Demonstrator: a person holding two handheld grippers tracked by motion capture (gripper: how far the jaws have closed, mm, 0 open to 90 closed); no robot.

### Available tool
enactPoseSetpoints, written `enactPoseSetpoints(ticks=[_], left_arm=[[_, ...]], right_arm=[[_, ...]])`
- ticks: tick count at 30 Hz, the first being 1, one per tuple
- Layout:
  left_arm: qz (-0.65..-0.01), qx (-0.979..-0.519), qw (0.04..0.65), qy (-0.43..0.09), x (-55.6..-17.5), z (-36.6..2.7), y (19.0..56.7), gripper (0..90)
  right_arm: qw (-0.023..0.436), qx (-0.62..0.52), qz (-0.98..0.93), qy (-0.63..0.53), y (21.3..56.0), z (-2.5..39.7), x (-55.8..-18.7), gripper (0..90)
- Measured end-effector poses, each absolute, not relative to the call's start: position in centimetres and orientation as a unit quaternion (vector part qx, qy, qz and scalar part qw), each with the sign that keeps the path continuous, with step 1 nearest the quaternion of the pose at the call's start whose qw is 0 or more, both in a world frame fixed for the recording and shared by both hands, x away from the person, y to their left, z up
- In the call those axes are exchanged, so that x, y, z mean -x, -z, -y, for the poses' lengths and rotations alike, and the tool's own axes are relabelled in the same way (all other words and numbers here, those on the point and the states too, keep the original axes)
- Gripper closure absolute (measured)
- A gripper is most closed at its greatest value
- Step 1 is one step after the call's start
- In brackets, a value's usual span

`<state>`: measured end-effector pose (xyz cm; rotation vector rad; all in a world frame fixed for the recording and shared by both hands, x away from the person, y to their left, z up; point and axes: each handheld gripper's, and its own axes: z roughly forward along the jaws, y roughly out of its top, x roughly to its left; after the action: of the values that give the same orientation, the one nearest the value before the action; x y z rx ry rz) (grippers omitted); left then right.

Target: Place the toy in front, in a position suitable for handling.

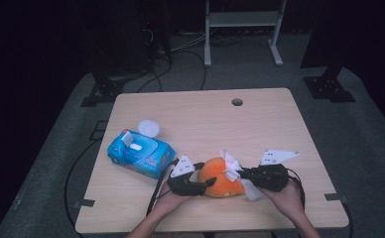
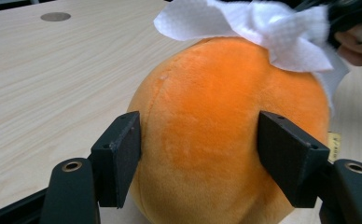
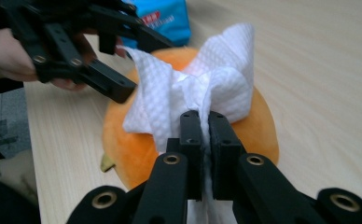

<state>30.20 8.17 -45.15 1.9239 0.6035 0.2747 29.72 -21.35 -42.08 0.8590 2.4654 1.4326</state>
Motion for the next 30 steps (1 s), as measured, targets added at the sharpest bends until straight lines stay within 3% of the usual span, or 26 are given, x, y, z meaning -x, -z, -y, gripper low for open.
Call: enactPoseSetpoints(ticks=[12, 16, 22, 24, 27, 30], left_arm=[[-0.222, -0.812, 0.523, -0.132, -29.2, -7.2, 45.1, 31.6], [-0.220, -0.811, 0.525, -0.134, -29.0, -7.0, 45.1, 31.7], [-0.210, -0.814, 0.523, -0.138, -28.7, -6.7, 45.2, 31.2], [-0.208, -0.813, 0.526, -0.136, -28.7, -6.7, 45.0, 28.2], [-0.219, -0.808, 0.530, -0.134, -29.2, -6.9, 44.7, 9.5], [-0.228, -0.811, 0.531, -0.098, -29.9, -6.9, 45.3, 6.8]], right_arm=[[0.085, -0.287, -0.821, -0.486, 41.7, 21.4, -29.7, 85.7], [0.107, -0.312, -0.825, -0.459, 42.0, 22.3, -30.1, 85.6], [0.100, -0.259, -0.829, -0.486, 40.9, 20.6, -29.0, 85.4], [0.092, -0.259, -0.834, -0.479, 41.4, 20.6, -29.3, 85.5], [0.082, -0.257, -0.838, -0.473, 41.6, 21.1, -29.3, 85.6], [0.072, -0.254, -0.839, -0.477, 41.7, 21.5, -29.2, 85.5]])
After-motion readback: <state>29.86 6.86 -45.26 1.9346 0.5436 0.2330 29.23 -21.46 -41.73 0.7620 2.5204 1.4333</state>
